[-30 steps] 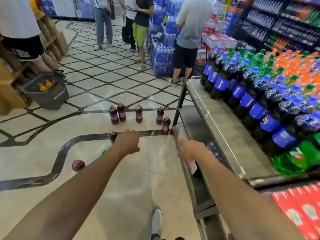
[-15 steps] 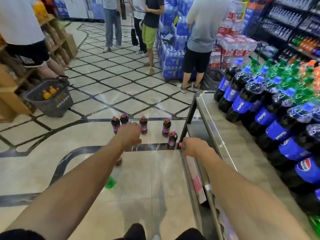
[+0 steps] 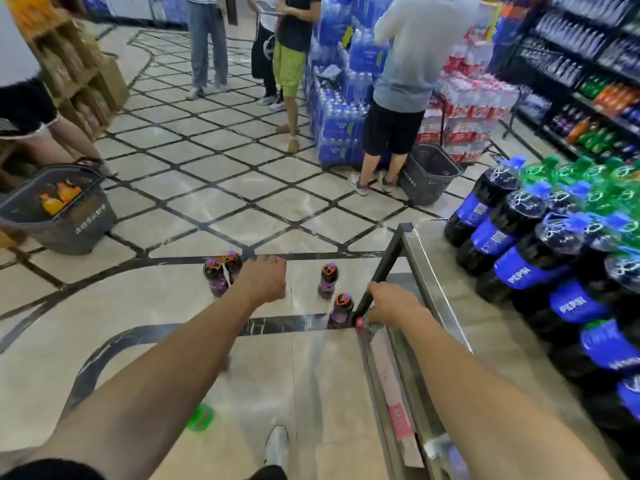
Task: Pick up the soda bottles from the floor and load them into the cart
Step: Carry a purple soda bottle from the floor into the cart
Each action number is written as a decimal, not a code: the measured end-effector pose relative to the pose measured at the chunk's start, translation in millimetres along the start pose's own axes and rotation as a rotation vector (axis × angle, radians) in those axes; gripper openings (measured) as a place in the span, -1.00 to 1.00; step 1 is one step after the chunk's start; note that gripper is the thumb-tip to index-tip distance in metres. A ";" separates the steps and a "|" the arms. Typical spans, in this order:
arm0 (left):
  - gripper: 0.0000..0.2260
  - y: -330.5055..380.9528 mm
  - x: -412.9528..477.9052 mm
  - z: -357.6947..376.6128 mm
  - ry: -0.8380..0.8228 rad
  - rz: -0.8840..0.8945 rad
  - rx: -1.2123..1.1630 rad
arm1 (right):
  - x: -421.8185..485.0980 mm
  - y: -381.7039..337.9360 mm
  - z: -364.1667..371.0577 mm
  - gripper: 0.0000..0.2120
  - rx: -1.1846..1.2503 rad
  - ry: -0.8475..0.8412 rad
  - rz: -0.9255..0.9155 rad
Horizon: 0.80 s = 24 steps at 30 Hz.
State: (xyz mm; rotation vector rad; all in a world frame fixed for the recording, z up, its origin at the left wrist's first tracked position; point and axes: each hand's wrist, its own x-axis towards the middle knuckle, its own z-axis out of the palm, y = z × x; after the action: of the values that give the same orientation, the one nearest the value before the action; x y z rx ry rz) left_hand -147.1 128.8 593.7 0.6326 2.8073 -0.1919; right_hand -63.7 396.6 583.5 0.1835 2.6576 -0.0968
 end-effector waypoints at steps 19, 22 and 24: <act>-0.55 3.2 286.3 43.7 -0.193 0.108 -0.015 | 261.1 64.1 17.8 -0.57 0.303 -0.105 0.049; -0.47 12.2 319.0 77.6 -0.254 0.110 -0.062 | 306.6 79.2 50.1 -0.48 0.503 -0.143 0.123; -0.48 18.8 337.9 102.5 -0.313 0.097 -0.130 | 330.1 87.4 71.7 -0.42 0.756 -0.110 0.200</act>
State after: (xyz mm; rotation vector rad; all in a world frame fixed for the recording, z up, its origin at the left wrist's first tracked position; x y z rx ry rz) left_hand -411.2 263.1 400.7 0.6445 2.4604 -0.0802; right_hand -309.0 513.2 364.4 0.6571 2.3494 -1.0088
